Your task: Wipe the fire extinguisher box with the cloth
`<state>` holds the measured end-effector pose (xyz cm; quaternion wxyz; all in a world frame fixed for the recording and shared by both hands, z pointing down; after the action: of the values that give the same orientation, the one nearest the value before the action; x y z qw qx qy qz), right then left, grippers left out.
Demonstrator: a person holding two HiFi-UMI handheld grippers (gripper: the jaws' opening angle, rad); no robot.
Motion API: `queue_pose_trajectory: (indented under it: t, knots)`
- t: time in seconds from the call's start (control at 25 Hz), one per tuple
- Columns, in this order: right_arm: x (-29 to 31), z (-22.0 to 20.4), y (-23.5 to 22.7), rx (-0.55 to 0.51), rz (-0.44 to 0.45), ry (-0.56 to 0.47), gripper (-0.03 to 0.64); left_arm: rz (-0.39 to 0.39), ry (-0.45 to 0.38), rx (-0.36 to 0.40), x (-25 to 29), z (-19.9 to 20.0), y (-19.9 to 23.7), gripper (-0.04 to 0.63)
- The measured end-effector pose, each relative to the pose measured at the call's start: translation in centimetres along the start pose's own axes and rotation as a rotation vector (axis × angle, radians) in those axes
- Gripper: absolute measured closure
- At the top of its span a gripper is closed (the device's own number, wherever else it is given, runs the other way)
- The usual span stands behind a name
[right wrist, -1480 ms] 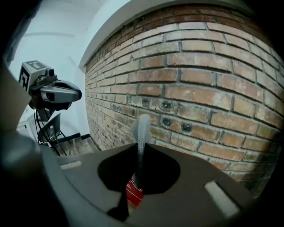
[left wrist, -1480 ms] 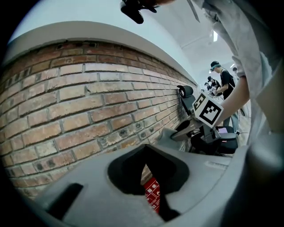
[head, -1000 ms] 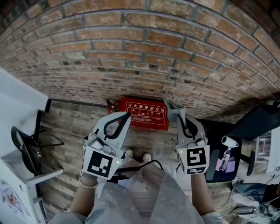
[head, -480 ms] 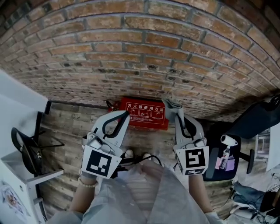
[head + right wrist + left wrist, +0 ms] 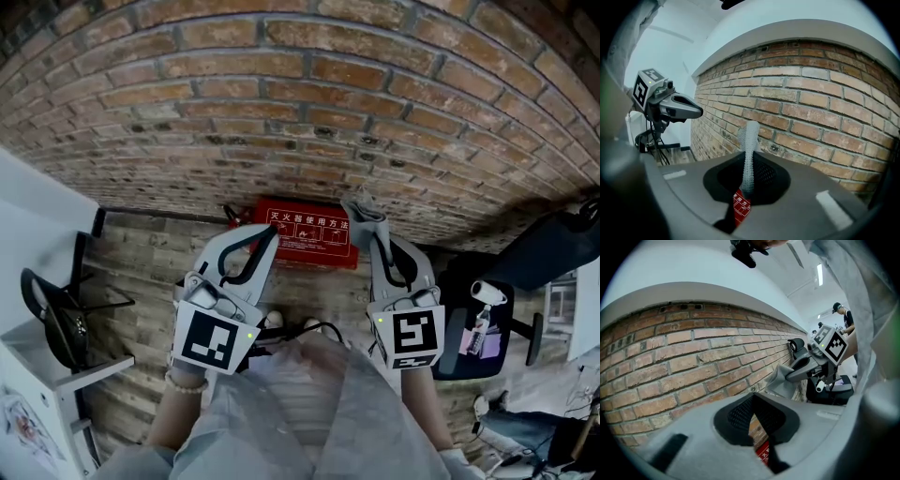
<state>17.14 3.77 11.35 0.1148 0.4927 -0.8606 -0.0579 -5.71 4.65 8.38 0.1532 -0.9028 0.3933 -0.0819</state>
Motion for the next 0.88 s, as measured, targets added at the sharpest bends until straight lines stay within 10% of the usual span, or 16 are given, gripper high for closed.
queue_pose_trajectory:
  t: [0.88]
  knots:
    - [-0.27,-0.10,0.71,-0.006,0.012,0.016,0.598,-0.004,0.000,-0.011,-0.24,-0.19,-0.15,0.598]
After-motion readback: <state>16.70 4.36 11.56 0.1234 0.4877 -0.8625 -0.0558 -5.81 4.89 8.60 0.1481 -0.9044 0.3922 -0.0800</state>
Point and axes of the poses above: the fingertips, and each gripper's own axes: x forward along the fingers, y to its left, z out of its top, the point moved 9 cm from there along -x, backward along the fingers, and after that the axes turned 11 degrees about -y, right-handed, at the moved point
